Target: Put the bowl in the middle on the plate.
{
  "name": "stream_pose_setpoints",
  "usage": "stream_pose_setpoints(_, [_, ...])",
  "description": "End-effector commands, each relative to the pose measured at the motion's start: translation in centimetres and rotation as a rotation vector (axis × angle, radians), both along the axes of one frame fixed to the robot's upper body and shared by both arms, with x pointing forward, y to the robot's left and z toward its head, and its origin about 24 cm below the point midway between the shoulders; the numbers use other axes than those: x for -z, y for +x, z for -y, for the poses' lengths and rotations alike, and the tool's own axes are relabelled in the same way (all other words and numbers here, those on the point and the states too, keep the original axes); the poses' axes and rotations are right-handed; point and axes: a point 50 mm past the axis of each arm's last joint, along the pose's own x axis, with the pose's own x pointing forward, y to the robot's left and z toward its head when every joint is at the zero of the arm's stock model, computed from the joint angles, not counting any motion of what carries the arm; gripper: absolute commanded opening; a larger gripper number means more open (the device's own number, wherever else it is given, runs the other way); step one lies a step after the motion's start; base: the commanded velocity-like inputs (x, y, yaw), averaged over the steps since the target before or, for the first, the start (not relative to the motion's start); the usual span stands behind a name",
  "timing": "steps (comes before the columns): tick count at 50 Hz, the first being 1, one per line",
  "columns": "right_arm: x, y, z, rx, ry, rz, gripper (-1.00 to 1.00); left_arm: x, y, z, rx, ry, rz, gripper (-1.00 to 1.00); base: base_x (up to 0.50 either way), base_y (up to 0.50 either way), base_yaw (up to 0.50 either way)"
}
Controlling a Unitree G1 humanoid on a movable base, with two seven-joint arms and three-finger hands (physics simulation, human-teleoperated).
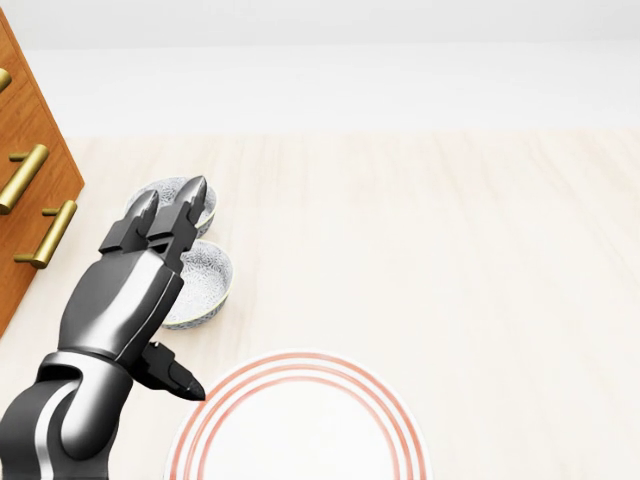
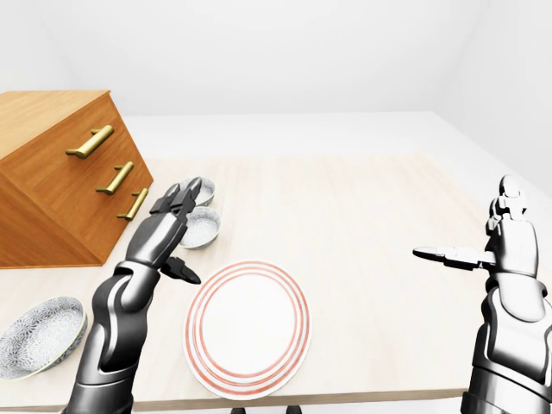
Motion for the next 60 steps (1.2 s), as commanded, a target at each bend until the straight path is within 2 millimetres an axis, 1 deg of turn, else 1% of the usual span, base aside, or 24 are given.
stream_pose_setpoints(1, [0.0, 0.0, 0.0, -0.001, -0.002, -0.001, 1.0, 0.6, 0.8, -0.5, -0.023, 0.059, -0.048, 1.0, 0.0, 0.0, 0.0])
stream_pose_setpoints(3, [-0.1, -0.1, 0.0, -0.002, -0.002, -0.001, 1.0, 0.4, 0.8, -0.4, -0.018, 0.068, -0.048, 1.0, 0.0, 0.0, 0.0])
stream_pose_setpoints(5, [0.0, 0.0, 0.0, -0.003, -0.003, -0.001, 1.0, 0.8, 1.1, -0.5, -0.026, 0.067, -0.059, 1.0, 0.0, 0.0, 0.0])
stream_pose_setpoints(8, [0.3, 0.0, 0.0, -0.004, -0.006, -0.003, 1.0, 0.7, 1.2, -0.6, -0.027, 0.078, -0.062, 1.0, 0.0, 0.0, 0.0])
stream_pose_setpoints(13, [0.1, 0.0, -0.1, -0.004, -0.006, -0.004, 1.0, 1.4, 1.7, -0.9, -0.04, 0.082, -0.086, 1.0, 0.0, 0.0, 0.0])
stream_pose_setpoints(24, [0.3, 0.0, 0.0, -0.005, -0.007, -0.007, 1.0, 1.9, 2.3, -1.3, -0.052, 0.084, -0.106, 1.0, 0.0, 0.0, 0.0])
stream_pose_setpoints(34, [0.0, 0.0, -0.1, -0.004, -0.006, -0.009, 1.0, 1.4, 3.1, -1.2, -0.051, 0.114, -0.102, 1.0, 0.0, 0.0, 0.0])
stream_pose_setpoints(37, [0.2, 0.1, -0.1, -0.004, -0.006, -0.01, 1.0, 1.0, 3.2, -1.0, -0.042, 0.127, -0.101, 1.0, 0.0, 0.0, 0.0])
stream_pose_setpoints(46, [0.2, 0.0, -0.1, -0.005, -0.006, -0.011, 1.0, 1.0, 4.0, -1.3, -0.056, 0.138, -0.102, 1.0, 0.0, 0.0, 0.0])
stream_pose_setpoints(60, [0.3, 0.1, -0.1, -0.006, -0.005, -0.012, 1.0, 0.5, 4.7, -1.0, -0.063, 0.199, -0.095, 1.0, 0.0, 0.0, 0.0])
